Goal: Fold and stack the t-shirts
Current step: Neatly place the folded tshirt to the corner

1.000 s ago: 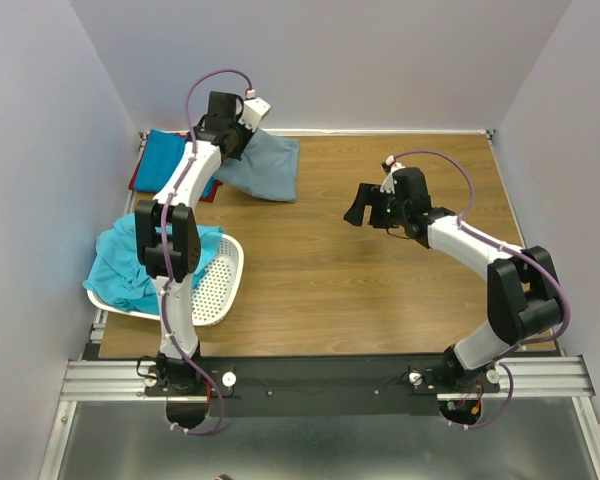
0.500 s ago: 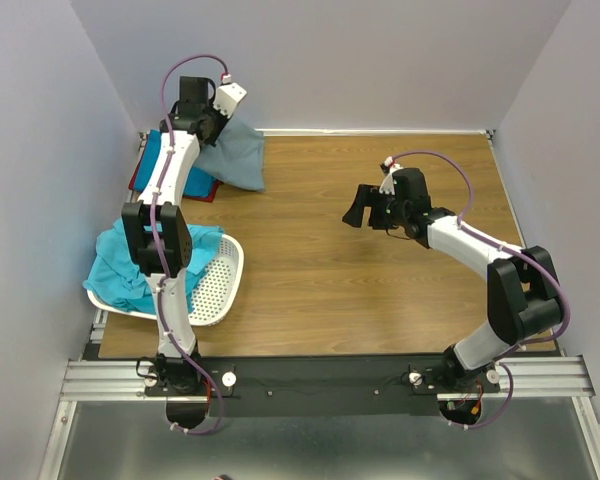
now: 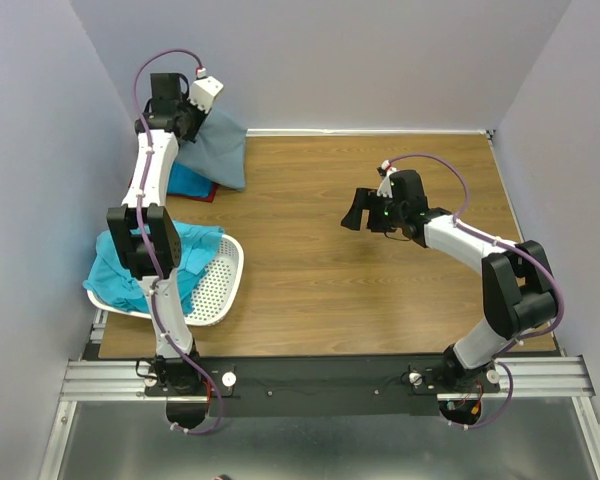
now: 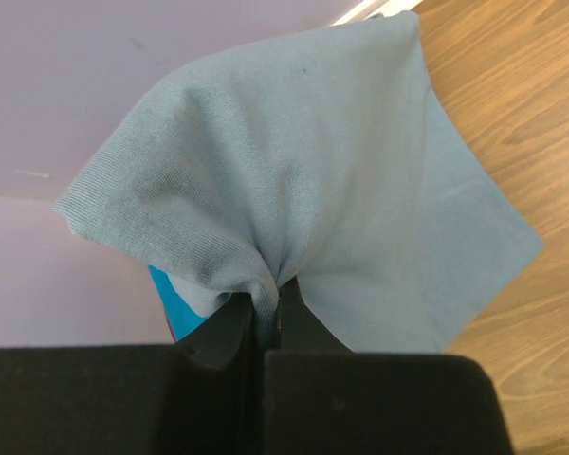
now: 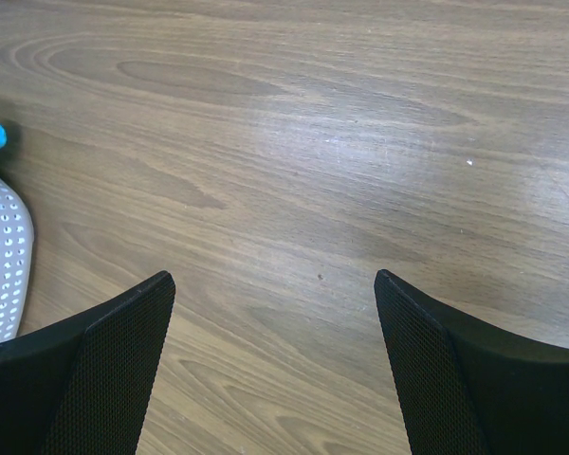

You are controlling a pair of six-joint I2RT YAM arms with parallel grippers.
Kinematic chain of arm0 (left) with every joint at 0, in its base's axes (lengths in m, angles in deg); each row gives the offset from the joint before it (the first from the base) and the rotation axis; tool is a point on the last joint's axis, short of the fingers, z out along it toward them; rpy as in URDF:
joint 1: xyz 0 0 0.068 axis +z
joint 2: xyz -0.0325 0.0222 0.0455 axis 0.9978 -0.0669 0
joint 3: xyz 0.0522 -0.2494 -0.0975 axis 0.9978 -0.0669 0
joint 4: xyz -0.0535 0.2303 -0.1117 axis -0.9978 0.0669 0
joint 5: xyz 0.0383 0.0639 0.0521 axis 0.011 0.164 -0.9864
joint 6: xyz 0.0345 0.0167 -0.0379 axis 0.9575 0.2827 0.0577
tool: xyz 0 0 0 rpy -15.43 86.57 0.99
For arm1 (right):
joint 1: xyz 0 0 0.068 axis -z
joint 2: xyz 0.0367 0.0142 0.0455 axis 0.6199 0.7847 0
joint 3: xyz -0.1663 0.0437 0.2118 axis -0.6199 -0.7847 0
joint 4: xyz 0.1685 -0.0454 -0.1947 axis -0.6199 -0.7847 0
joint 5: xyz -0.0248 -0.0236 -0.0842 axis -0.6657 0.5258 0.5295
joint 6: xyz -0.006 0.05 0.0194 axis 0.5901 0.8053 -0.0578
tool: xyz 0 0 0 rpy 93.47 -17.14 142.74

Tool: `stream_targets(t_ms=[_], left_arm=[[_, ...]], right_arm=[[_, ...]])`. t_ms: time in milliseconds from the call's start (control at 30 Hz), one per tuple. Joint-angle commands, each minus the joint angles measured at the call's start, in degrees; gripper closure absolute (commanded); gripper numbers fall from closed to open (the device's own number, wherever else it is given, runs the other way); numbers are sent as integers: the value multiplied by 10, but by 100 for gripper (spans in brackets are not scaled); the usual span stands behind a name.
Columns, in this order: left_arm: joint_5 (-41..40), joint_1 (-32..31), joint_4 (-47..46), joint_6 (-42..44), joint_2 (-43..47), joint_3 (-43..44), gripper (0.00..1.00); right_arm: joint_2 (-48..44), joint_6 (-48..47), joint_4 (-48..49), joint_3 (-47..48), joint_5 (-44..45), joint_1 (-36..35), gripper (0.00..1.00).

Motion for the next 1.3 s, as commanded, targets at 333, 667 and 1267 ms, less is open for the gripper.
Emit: stream_targets(t_ms=[333,667,1267], left_arm=[[57,53,-45,-5,48,30,100],[76,76,-57,-12,42,24,100],[-12,127,-115,-104,8,14,2]], right_arm=[[5,-7,-4,2,-13,-4,7],[1,-6,-4,1,-15,-4,8],[-14,-10,-5,-5,-17,-4,5]])
